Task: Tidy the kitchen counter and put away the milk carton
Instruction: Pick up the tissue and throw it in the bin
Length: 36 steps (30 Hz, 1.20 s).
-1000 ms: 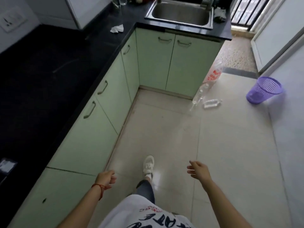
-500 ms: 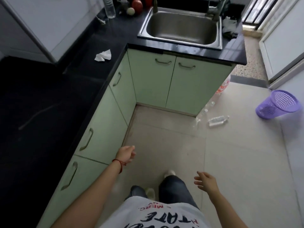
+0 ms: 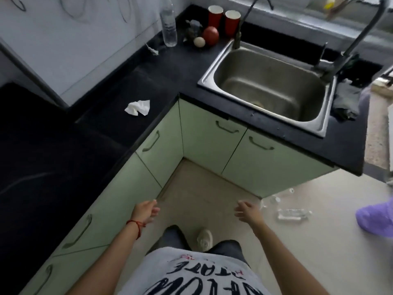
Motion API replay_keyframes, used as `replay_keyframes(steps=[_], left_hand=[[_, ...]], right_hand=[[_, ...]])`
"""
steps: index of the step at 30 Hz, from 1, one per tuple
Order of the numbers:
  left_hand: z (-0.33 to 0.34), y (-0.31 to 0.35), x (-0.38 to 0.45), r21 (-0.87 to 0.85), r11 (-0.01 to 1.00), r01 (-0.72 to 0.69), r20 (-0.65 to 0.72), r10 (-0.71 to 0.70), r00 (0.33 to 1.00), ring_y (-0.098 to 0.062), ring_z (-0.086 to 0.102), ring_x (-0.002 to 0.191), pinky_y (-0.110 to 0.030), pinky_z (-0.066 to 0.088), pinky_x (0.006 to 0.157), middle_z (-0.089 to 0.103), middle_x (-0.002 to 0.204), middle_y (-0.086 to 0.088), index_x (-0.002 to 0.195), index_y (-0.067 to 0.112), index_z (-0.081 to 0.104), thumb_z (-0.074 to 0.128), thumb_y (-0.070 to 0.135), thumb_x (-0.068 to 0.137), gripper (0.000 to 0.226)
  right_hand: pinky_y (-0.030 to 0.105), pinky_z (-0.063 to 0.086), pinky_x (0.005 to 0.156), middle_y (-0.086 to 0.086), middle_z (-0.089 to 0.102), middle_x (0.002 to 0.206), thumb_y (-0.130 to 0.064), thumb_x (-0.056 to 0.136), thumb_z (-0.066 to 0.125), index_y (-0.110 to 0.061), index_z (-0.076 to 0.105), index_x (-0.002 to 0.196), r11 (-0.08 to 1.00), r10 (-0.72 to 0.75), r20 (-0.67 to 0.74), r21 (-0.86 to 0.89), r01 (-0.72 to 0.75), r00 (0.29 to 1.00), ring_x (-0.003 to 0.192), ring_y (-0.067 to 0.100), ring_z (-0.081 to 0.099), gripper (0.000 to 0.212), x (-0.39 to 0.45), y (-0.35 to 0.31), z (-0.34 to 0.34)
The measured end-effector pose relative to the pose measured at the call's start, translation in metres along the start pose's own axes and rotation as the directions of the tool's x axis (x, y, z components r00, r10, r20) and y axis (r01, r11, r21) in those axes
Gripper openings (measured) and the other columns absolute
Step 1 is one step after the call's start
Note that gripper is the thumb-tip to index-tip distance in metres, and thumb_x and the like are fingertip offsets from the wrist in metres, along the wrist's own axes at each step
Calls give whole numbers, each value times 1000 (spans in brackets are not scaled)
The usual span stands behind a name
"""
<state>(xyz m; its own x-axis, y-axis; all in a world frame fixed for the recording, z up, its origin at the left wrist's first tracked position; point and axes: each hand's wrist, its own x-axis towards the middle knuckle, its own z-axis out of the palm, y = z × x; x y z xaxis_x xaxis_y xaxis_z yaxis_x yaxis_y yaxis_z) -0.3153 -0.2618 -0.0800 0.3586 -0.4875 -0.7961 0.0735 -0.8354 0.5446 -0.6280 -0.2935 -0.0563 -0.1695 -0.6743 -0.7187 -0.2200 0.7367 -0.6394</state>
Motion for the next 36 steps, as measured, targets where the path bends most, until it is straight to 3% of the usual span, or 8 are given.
replay_keyframes(steps=[4, 8, 12, 17, 22, 27, 32, 36], left_hand=[[-9, 18, 11, -157, 987, 17, -76, -29, 997, -21, 52, 61, -27, 40, 58, 58, 69, -10, 84, 3, 58, 49, 16, 92, 17], [-19, 43, 26, -213, 977, 0, -113, -25, 993, -20, 53, 62, -26, 40, 58, 58, 70, -8, 98, -1, 60, 49, 16, 92, 21], [-24, 82, 29, -194, 977, -91, -110, 70, 991, -16, 55, 66, -24, 41, 59, 60, 72, -5, 100, -1, 62, 50, 17, 92, 23], [-37, 142, 15, -124, 915, -383, -171, 361, 917, -14, 59, 80, -17, 44, 68, 63, 80, 5, 82, 22, 61, 52, 15, 90, 14], [-56, 171, 31, 248, 840, -483, -334, 542, 771, -19, 56, 106, -27, 45, 91, 63, 112, -8, 113, 7, 60, 53, 14, 89, 26], [-62, 171, 63, 528, 783, -329, -321, 543, 776, -27, 28, 140, -40, 25, 114, 39, 147, -10, 133, 9, 45, 51, 22, 90, 45], [-58, 164, 74, 661, 708, -247, -325, 568, 756, -35, 42, 132, -51, 36, 105, 47, 141, -15, 125, 7, 53, 60, 24, 82, 47], [-59, 163, 73, 671, 700, -243, -333, 578, 745, -33, 42, 132, -50, 37, 105, 48, 140, -13, 126, 10, 53, 53, 28, 83, 46]], right_hand=[[27, 40, 57, 11, 55, 74, -15, 93, 48, 10, 59, 97, 990, -134, 54, -33, 136, 989, 61, 20, 51, 27, 39, -80, 19], [25, 44, 62, 13, 60, 84, -17, 93, 50, -7, 60, 98, 982, -174, 129, -51, 182, 976, 67, 16, 56, 15, 70, -128, 51], [24, 43, 58, 14, 59, 86, -16, 94, 49, -4, 60, 101, 972, -179, 212, -114, 207, 961, 66, 16, 55, 18, 81, -156, 86], [39, 52, 78, 10, 65, 87, -18, 93, 50, -9, 63, 103, 911, -278, 330, -208, 356, 902, 83, 26, 63, 19, 94, -213, 131], [35, 50, 82, 3, 66, 91, -19, 92, 51, -11, 64, 105, 813, -395, 438, -243, 530, 808, 86, 23, 64, 20, 94, -280, 183], [31, 45, 87, 1, 62, 112, -22, 90, 50, -15, 56, 120, 509, -563, 512, -403, 760, 649, 103, 18, 57, 32, 96, -330, 242], [40, 31, 107, 4, 32, 150, -21, 91, 47, -19, 36, 139, 58, -532, 707, -518, 854, 465, 138, 24, 28, 49, 113, -346, 287], [39, 34, 101, 7, 42, 140, -16, 90, 45, -18, 42, 134, -132, -454, 773, -549, 825, 442, 127, 29, 37, 44, 126, -339, 298]])
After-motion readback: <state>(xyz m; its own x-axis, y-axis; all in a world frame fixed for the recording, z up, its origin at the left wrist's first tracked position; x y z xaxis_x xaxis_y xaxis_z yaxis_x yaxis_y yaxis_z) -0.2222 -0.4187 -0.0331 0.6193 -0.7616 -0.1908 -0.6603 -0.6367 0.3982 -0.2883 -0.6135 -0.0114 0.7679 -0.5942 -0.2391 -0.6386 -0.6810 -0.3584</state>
